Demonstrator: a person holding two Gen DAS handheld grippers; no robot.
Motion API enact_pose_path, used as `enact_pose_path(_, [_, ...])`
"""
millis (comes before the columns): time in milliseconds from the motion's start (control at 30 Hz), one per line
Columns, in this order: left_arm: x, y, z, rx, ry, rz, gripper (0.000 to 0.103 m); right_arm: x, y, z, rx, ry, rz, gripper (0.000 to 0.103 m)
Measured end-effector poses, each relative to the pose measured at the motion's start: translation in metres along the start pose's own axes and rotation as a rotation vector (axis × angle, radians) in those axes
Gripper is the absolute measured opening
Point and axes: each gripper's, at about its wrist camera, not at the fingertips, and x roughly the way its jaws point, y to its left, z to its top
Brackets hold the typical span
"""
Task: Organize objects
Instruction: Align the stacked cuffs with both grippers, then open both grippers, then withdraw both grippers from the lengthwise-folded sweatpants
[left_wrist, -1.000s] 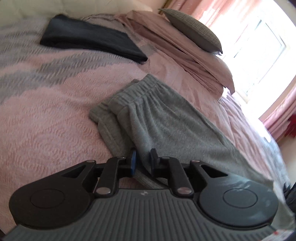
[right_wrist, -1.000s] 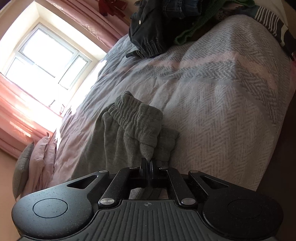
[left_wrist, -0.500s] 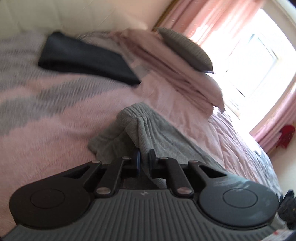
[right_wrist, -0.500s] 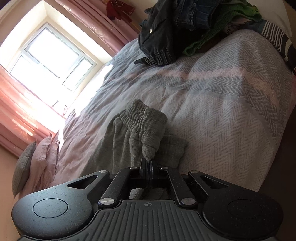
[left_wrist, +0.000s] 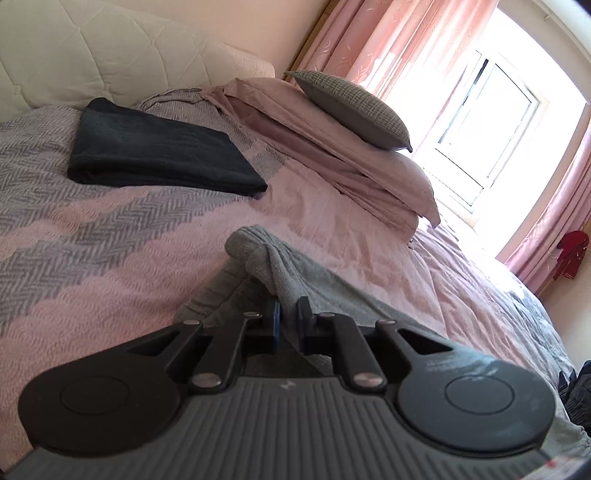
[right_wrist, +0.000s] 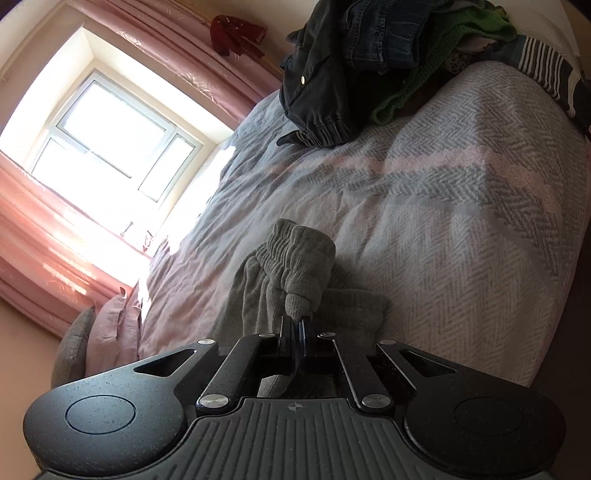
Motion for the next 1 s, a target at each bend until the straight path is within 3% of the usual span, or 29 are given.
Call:
enact_pose_path(167, [-0.001,0.009,-0.016,0.022,0.031,0.036,0.009,-0.004,-0.012,-0.010,0.010,0.018,-0.020,0.000])
enact_pose_path(267, [0.012,0.019,-0.035,0.010,0.083,0.082,0.009,0.008,-0.022,-0.025,-0.034,0.054,-0.110,0.000])
enact_pose_path(333, [0.023,0.018,-0.047,0.059,0.122,0.128,0.011,0.020,-0.022,-0.036,-0.119,0.074,-0.180,0.000])
enact_pose_path(400, [0.021,0.013,-0.050,0.107,0.114,0.158,0.020,0.025,-0.011,-0.042,-0.216,0.086,-0.239,0.013])
enact_pose_path(467, [0.011,0.010,-0.045,0.142,0.096,0.191,0.024,0.018,0.005,-0.045,-0.316,0.059,-0.307,0.044])
enact_pose_path(600, [-0.013,-0.002,-0.026,0.214,0.019,0.271,0.022,-0.010,0.036,-0.055,-0.502,-0.126,-0.434,0.046])
enact_pose_path(700, [-0.017,-0.027,-0.019,0.278,-0.035,0.225,0.022,-0.014,0.053,-0.061,-0.575,-0.209,-0.355,0.046])
enact_pose_path(833, [0.021,-0.062,-0.036,0.404,0.024,0.150,0.023,0.021,0.067,-0.082,-0.701,-0.166,-0.281,0.046])
enact_pose_path(933, [0.068,-0.058,-0.060,0.431,0.174,0.209,0.025,0.067,0.049,-0.094,-0.743,-0.028,-0.348,0.046])
enact_pose_path(1000, [0.072,-0.054,-0.063,0.412,0.164,0.216,0.025,0.077,0.044,-0.101,-0.791,-0.013,-0.384,0.046])
